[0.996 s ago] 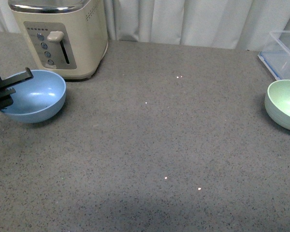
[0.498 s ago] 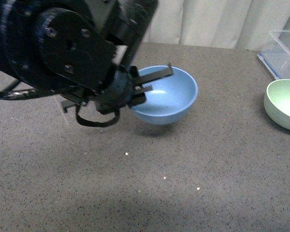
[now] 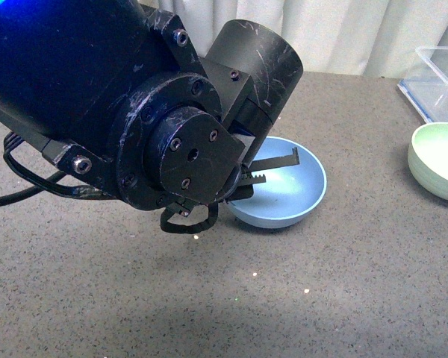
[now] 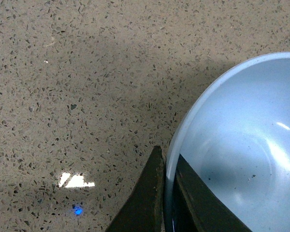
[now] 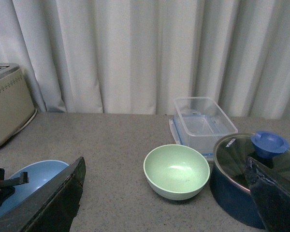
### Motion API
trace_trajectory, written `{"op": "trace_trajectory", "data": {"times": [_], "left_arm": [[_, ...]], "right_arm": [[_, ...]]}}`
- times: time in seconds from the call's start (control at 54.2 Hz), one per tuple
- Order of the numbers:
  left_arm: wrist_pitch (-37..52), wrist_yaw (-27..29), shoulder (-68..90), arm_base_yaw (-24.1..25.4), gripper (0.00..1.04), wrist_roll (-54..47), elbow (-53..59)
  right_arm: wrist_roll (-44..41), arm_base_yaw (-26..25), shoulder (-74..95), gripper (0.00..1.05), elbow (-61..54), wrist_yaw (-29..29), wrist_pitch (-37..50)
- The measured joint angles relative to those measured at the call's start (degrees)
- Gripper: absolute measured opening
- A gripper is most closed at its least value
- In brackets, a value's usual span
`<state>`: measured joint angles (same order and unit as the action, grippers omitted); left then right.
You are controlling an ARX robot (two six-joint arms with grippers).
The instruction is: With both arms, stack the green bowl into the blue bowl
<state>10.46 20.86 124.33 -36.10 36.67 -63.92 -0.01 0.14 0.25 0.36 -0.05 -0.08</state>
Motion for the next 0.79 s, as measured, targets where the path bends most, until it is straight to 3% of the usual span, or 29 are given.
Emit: {"op": "trace_trajectory", "data": {"times": [0.129,0.258,0.461,0.627,0.701,0.756,0.793], "left_arm": [[-0.2,0.1,0.0,0.0,0.05,-0.2,0.0],[-1.6,0.3,0.0,0.3,0.24,-0.1,0.2],[-0.2,-0.1,-9.5,3.3,0.63,-1.7,6.4],[3.5,-2.6,-27.4,11.4,1.0,-3.3,18.7],[5.0,-5.8,-32.2,14.8,0.97,-2.5,24.4],[16.1,-3.0,-32.3,15.8,0.9,-7.1,29.0],[28.4,-2.4,-32.2,16.8,0.83,-12.1,33.8]], "right_arm": [[0.0,0.0,0.0,0.96,0.0,0.0,0.0],[0.0,0.0,0.0,0.96,0.0,0.0,0.0],[0.0,0.0,0.0,0.96,0.0,0.0,0.0],[0.0,0.0,0.0,0.96,0.0,0.0,0.0],[0.0,0.0,0.0,0.96,0.0,0.0,0.0],[0.0,0.0,0.0,0.96,0.0,0.0,0.0],[0.0,0.0,0.0,0.96,0.0,0.0,0.0]]}}
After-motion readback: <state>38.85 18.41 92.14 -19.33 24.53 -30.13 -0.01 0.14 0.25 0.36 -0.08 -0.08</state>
